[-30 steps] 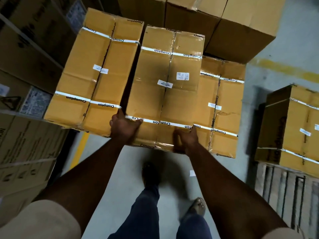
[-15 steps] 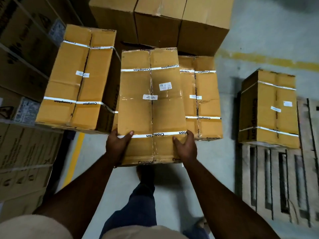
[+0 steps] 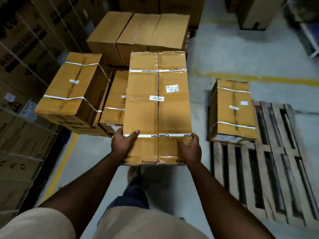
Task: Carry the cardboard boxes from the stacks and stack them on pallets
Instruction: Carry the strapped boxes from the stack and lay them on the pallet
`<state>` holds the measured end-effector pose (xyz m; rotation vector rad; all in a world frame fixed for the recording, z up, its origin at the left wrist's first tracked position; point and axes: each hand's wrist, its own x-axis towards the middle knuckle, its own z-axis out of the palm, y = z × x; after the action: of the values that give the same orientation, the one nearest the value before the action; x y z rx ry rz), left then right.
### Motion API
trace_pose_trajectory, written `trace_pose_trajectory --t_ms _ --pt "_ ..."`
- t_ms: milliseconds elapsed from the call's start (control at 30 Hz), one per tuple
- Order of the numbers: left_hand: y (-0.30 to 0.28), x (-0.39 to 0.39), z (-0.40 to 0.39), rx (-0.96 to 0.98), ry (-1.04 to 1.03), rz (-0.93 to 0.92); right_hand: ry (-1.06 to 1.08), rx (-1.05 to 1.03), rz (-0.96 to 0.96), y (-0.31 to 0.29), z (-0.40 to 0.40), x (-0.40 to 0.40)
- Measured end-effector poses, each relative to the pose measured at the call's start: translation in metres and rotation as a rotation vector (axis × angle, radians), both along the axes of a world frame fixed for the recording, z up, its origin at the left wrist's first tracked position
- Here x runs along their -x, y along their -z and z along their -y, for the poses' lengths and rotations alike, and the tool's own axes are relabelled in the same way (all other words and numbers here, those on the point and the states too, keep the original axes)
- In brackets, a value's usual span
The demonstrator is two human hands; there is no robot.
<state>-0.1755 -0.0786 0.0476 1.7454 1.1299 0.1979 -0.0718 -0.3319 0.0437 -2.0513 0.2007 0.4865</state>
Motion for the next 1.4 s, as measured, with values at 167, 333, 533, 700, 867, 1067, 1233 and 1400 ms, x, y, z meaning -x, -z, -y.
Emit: trace_pose_trajectory --t_ms 167,333,533,700,867,1067,1233,1400 --pt "-0.021 -0.043 0.105 0.067 0.159 0.105 0.130 0.032 0.061 -0.028 0.114 -0.017" --pt "0.000 -0.102 0.191 0.203 0.326 0.150 0.305 0.154 0.133 -0.034 0.205 -0.054" --pt "0.029 -0.207 0.295 0.328 0.446 0.191 0.404 0.245 0.158 -0.024 0.310 -0.142" --pt "0.065 -0.302 0.378 0.419 0.620 0.129 0.459 0.307 0.114 0.003 0.401 -0.230" --pt "0.130 -0.382 0.466 0.444 0.820 0.016 0.522 0.421 0.041 0.038 0.502 -0.296" --pt "0.179 -0.449 0.598 0.415 0.773 -0.008 0.530 0.463 -0.014 0.116 0.619 -0.363" --pt "0.268 -0.503 0.685 0.401 0.640 -0.032 0.409 0.429 -0.027 0.224 0.704 -0.444" --pt "0.349 -0.560 0.723 0.358 0.657 -0.156 0.379 0.398 -0.006 0.319 0.749 -0.512"
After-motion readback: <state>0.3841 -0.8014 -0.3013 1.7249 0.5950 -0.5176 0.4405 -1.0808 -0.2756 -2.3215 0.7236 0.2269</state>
